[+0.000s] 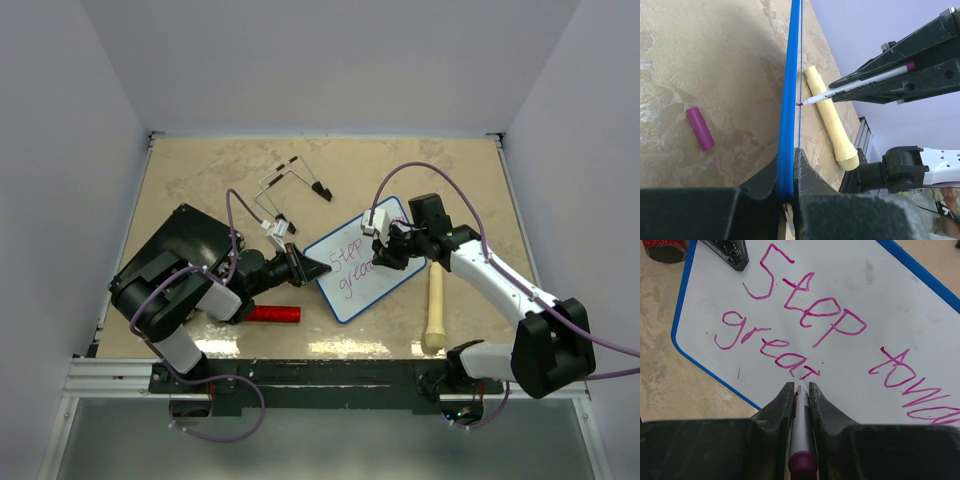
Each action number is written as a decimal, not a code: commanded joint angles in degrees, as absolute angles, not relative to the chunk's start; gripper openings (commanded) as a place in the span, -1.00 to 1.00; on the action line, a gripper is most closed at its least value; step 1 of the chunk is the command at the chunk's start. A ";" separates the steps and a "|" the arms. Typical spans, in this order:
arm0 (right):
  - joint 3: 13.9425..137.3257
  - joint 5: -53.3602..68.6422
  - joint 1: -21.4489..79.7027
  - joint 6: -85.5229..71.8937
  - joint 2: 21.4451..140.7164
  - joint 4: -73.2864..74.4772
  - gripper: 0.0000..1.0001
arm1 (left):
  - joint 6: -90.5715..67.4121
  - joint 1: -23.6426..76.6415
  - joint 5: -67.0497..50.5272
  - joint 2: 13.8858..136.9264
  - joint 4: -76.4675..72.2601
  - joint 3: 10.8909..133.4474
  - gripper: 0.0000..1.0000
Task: Write a sentence on the whiteboard
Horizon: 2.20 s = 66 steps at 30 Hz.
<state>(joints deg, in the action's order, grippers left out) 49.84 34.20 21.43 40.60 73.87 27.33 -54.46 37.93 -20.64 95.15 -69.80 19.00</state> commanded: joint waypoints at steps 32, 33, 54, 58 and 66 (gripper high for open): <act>53.53 35.07 21.45 37.79 73.12 22.41 -1.00 | -52.21 38.41 -22.41 96.24 -73.39 19.25 -1.00; 53.53 35.16 21.53 37.88 73.30 22.50 -1.00 | -52.21 38.32 -22.33 96.24 -73.39 19.25 -1.00; 52.91 34.89 21.53 39.37 75.50 25.92 -1.00 | -52.21 38.41 -22.24 95.80 -73.74 18.81 -1.00; 52.82 34.72 21.62 39.81 75.59 26.98 -1.00 | -52.21 38.32 -22.15 95.80 -73.74 18.63 -1.00; 53.70 35.95 21.53 40.78 73.40 29.18 -1.00 | -52.03 38.41 -22.15 96.06 -73.74 18.63 -1.00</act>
<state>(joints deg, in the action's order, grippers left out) 51.86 34.24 21.43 39.24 75.05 27.44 -54.46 37.95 -20.80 95.72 -70.57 18.96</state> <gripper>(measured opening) 0.163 0.083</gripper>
